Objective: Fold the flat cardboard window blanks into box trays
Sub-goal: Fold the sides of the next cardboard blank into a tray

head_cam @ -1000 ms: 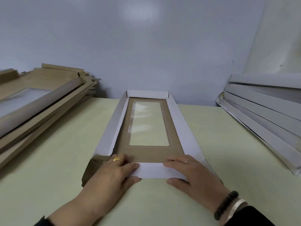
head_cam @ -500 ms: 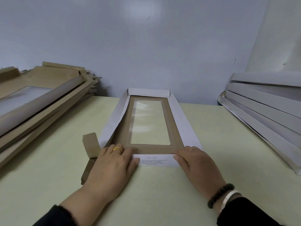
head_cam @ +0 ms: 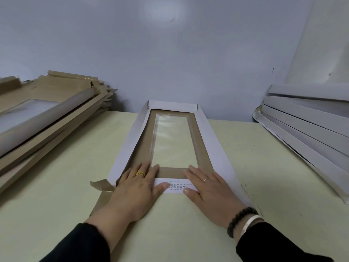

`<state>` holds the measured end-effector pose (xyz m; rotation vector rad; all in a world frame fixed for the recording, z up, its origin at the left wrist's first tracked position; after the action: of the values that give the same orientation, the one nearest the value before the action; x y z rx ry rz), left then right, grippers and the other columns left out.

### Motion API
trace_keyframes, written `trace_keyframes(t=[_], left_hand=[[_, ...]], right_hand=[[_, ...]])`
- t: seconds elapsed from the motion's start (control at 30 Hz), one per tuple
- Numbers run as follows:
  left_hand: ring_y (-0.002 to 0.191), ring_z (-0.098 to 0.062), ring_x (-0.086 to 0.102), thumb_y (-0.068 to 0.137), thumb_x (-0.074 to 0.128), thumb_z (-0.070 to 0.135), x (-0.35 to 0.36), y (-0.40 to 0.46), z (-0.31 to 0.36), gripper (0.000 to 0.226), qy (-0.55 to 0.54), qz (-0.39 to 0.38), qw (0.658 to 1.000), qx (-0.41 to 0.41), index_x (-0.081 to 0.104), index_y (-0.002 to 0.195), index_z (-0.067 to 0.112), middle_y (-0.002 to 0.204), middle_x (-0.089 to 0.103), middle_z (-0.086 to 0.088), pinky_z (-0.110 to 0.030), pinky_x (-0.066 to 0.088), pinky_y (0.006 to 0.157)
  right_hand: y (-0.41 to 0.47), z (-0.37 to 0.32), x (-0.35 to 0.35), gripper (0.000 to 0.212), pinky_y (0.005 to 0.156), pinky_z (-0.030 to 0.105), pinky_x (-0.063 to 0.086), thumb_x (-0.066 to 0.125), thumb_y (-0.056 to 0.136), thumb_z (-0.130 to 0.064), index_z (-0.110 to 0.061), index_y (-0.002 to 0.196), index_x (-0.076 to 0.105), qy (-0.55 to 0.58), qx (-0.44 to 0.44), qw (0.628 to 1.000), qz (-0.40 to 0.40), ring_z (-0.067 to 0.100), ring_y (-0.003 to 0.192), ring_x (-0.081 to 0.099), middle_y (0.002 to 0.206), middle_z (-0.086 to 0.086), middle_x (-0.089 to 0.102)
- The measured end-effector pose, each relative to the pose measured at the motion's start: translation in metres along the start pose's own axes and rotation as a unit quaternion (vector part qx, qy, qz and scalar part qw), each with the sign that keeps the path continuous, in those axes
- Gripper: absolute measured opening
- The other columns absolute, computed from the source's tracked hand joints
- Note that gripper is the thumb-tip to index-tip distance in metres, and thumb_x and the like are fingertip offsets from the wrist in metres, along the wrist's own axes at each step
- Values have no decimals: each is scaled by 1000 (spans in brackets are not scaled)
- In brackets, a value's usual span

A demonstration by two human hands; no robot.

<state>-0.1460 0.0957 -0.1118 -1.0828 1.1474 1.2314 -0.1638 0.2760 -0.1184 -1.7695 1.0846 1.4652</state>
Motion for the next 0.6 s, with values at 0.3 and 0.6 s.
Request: trace_keyframes(t=[0.3, 0.6], left_hand=[[143, -9, -6, 91, 16, 62, 3, 8, -3, 65, -16, 16, 1000, 10, 3, 148, 33, 157, -2, 8, -28, -3, 113], [100, -10, 53, 88, 27, 54, -36, -23, 9, 50, -129, 143, 976, 104, 68, 94, 26, 107, 62, 13, -26, 39, 85]], right_hand=[[4, 5, -2, 55, 113, 23, -4, 19, 98, -46, -28, 148, 6, 9, 14, 1000, -2, 1, 140, -5, 154, -17, -1], [-25, -10, -37, 19, 52, 29, 45, 65, 79, -38, -20, 80, 66, -14, -31, 971, 235, 21, 64, 58, 72, -6, 64]])
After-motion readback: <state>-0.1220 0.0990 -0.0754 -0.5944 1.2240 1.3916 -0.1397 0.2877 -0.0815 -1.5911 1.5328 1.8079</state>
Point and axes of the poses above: each hand's wrist, its own y-axis towards the middle knuckle, its own x-axis out of the palm, z = x × y, the point moved 4 cm from there along y, towards the middle knuckle
